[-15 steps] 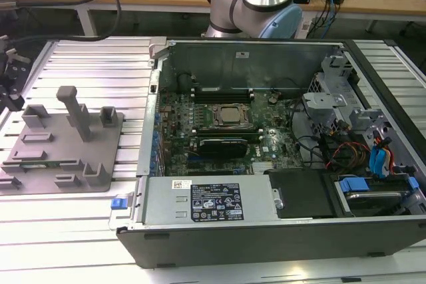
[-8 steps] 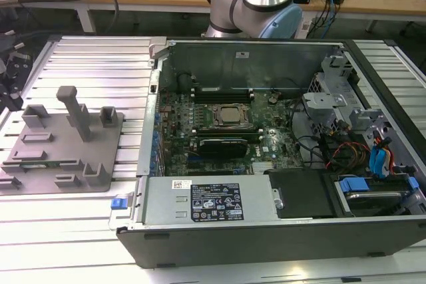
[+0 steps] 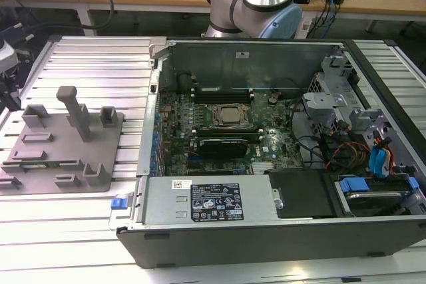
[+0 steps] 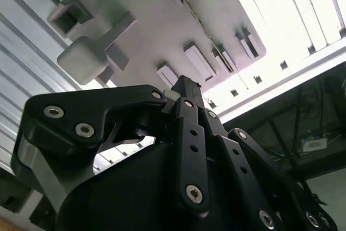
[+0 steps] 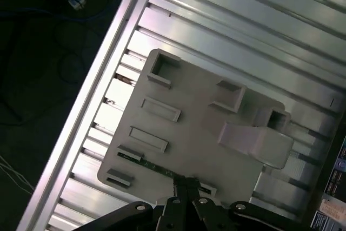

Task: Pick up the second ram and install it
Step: 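Pick up the second ram and move it above second insertion slot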

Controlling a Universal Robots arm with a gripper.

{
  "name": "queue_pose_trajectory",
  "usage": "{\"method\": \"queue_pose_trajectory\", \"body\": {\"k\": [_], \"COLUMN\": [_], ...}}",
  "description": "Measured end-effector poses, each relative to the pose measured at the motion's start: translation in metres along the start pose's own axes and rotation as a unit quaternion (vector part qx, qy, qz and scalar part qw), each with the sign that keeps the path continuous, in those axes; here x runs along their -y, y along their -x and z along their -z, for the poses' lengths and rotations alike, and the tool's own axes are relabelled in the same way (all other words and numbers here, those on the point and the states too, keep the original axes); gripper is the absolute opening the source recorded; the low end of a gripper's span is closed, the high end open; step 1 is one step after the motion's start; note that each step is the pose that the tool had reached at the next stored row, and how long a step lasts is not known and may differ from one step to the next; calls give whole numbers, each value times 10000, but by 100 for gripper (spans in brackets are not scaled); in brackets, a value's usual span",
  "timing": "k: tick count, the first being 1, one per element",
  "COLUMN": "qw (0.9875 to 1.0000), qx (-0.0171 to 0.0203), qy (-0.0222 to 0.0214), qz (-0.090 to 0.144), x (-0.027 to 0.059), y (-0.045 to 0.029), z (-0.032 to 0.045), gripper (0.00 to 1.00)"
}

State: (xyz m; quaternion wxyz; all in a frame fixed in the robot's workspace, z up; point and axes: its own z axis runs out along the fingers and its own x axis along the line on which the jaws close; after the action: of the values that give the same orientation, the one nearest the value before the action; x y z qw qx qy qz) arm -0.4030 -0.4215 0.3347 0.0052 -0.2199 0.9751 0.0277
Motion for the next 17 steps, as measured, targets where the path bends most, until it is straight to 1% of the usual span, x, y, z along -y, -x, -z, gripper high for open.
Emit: {"method": "queue_pose_trajectory", "body": {"k": [3, 5, 6, 7, 8, 9, 10, 11, 12, 13, 14, 16, 17], "qw": [9998, 9987, 9978, 9962, 9944, 9929, 9911, 9887, 9869, 9835, 9811, 9782, 9751], "qx": [-11, -26, -35, -45, -55, -63, -71, -82, -88, -101, -107, -114, -121], "qy": [5, 11, 15, 20, 24, 26, 27, 27, 28, 30, 32, 35, 38], "qz": [218, 509, 668, 865, 1055, 1188, 1327, 1494, 1611, 1807, 1931, 2072, 2212], "x": [0, 0, -1, -1, -1, -2, -5, -7, -9, -11, -11, -12, -12], "y": [0, -1, -1, -2, -3, -5, -10, -16, -19, -23, -24, -25, -26], "z": [0, 0, 0, 0, 0, 1, 0, 0, 0, 1, 1, 0, -1], "gripper": [8, 8, 8, 8, 8, 8, 8, 8, 8, 8, 8, 8, 8]}}
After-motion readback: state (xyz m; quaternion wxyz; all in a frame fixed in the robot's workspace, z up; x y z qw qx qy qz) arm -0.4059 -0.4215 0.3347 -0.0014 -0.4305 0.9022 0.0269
